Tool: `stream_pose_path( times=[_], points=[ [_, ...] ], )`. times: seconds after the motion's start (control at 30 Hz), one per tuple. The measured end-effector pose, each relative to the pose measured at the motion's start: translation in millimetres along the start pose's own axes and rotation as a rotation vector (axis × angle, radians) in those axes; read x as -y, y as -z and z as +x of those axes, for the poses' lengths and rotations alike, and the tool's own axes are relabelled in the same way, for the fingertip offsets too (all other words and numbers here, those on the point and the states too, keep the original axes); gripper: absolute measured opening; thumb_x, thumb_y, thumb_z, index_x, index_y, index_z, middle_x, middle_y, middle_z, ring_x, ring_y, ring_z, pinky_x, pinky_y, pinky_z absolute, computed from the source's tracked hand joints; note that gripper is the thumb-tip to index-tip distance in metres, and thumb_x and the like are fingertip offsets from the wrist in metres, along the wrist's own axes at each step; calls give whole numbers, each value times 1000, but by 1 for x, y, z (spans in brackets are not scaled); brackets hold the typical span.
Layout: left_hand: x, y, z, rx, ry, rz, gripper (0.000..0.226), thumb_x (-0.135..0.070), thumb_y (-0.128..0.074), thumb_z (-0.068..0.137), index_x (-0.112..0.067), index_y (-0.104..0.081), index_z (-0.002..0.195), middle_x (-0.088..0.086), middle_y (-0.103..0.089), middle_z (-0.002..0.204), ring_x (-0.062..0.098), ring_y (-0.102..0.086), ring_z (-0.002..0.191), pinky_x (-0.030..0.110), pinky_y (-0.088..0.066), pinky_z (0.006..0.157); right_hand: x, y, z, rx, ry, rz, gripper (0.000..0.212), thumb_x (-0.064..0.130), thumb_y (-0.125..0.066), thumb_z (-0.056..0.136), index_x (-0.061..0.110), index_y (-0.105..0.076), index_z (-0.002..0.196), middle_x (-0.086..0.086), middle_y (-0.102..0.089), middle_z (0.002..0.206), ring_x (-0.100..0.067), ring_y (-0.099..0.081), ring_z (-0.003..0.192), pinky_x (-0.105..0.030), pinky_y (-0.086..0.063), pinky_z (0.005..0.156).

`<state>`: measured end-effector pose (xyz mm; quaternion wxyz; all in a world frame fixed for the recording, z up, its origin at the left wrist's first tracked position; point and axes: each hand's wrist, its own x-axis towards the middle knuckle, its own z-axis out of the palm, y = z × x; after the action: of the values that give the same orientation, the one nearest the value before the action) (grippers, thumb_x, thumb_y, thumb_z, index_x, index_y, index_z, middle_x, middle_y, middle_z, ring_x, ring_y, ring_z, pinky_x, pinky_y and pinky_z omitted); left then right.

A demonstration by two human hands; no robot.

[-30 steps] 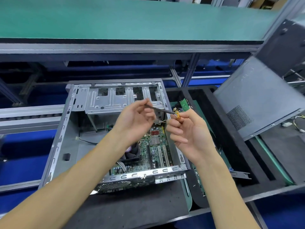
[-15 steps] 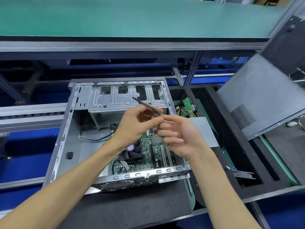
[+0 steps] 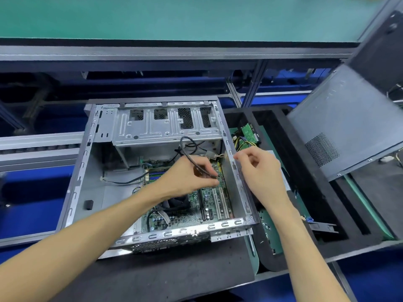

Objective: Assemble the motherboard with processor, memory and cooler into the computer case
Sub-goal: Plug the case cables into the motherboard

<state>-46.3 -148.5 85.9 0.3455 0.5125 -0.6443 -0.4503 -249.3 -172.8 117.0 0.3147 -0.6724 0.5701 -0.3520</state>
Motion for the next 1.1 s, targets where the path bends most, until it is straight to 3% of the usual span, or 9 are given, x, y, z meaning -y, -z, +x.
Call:
stream_pose_path(
  times=[0.17, 0.3, 0.4, 0.57, 0.7, 0.87, 0.97, 1.1],
  points=[
    [19, -30, 12, 171, 116, 169, 11, -25, -81, 81, -18, -73, 82, -1, -73, 80, 12, -68, 73, 31, -59, 73, -20, -9, -13, -74, -45, 33, 18, 23, -59, 98, 28, -70, 85, 13, -65, 69, 2, -58, 66, -9, -42, 59],
    [26, -50, 24, 277, 60, 296, 15, -28, -80, 83, -15, -74, 88, -3, -73, 81, 11, -67, 73, 26, -55, 68, -21, -13, -18, -90, -71, 145, 19, 21, -55, 100, 29, -67, 88, 16, -67, 81, 0, -59, 70, -9, -44, 62],
    [35, -67, 29, 336, 45, 384, 24, -34, -79, 83, -11, -72, 81, -1, -70, 71, 4, -56, 56, 22, -45, 54, -22, -17, -20, -94, -83, 176, 21, 21, -53, 101, 30, -65, 87, 16, -64, 78, 1, -55, 65, -10, -42, 60],
    [45, -83, 34, 346, 87, 420, 31, -35, -79, 82, -15, -64, 63, 1, -66, 59, 12, -57, 49, 28, -49, 49, -25, -19, -18, -93, -123, 221, 21, 23, -51, 101, 29, -65, 87, 15, -61, 72, 1, -50, 62, -10, -40, 59],
    [47, -87, 37, 314, 141, 413, 24, -31, -84, 77, -11, -72, 71, 2, -72, 68, 15, -66, 59, 30, -55, 57, -25, -20, -17, -92, -126, 235, 22, 22, -51, 101, 28, -65, 86, 6, -60, 73, 1, -47, 59, -11, -39, 56],
    [46, -84, 37, 326, 158, 410, 24, -31, -84, 77, -9, -74, 75, 2, -72, 71, 16, -65, 62, 30, -54, 59, -26, -20, -17, -89, -140, 247, 21, 23, -51, 101, 28, -65, 87, 18, -55, 65, -1, -45, 57, -12, -37, 55],
    [45, -78, 37, 353, 158, 441, 27, -34, -84, 76, -10, -73, 72, -1, -69, 66, 8, -56, 53, 22, -44, 52, -26, -20, -17, -87, -144, 247, 21, 23, -51, 102, 28, -65, 87, 18, -54, 65, -1, -44, 56, -12, -36, 55],
    [40, -75, 37, 401, 84, 555, 35, -36, -78, 81, -6, -65, 68, 6, -65, 62, 17, -57, 52, 26, -43, 47, -25, -20, -17, -81, -147, 250, 21, 23, -50, 102, 28, -64, 87, 18, -54, 65, -1, -43, 56, -12, -36, 55]
  ],
)
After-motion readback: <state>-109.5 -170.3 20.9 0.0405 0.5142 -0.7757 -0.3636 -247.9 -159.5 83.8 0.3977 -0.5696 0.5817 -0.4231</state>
